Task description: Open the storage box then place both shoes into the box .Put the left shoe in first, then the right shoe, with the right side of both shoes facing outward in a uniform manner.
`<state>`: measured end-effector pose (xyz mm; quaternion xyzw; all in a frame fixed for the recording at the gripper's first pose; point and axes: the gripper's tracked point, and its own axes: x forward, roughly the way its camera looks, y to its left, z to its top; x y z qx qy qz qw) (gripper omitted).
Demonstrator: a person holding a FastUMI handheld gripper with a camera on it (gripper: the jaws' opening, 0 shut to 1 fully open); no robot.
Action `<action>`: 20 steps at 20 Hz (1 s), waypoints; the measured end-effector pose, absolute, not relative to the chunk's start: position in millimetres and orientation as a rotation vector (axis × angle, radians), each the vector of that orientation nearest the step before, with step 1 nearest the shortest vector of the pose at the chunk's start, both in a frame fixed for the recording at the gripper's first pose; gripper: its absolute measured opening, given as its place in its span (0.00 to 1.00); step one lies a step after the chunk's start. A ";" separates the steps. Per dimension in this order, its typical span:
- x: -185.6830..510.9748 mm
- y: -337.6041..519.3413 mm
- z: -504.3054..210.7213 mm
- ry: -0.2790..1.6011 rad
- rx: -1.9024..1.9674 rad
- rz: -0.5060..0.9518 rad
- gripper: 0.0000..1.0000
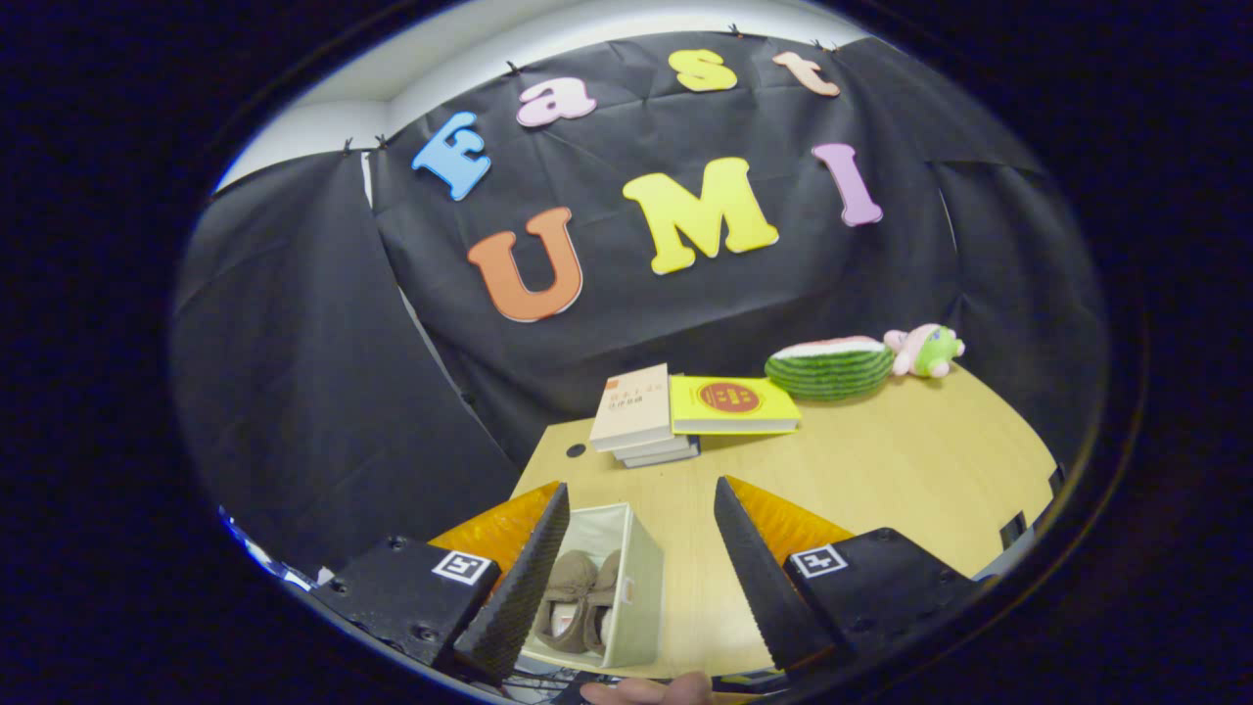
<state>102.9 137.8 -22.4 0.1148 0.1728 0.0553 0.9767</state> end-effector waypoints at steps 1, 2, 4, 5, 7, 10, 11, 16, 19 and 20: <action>98.9 124.9 -12.1 0.299 0.210 0.093 0.96; 91.7 111.9 -3.7 0.260 0.178 0.077 0.98; 77.0 97.0 16.2 0.150 0.125 0.055 0.99; 70.0 88.4 25.0 0.087 0.080 0.040 0.99; 50.8 72.9 34.0 -0.025 0.006 -0.006 0.99; 29.2 68.9 28.8 -0.076 -0.009 -0.022 0.99; 24.4 65.2 31.4 -0.098 -0.015 -0.032 0.99; 2.3 65.2 18.6 -0.098 -0.024 -0.028 1.00; -1.4 63.9 10.3 -0.081 -0.035 -0.039 1.00; -2.6 60.7 12.8 -0.099 -0.051 -0.056 1.00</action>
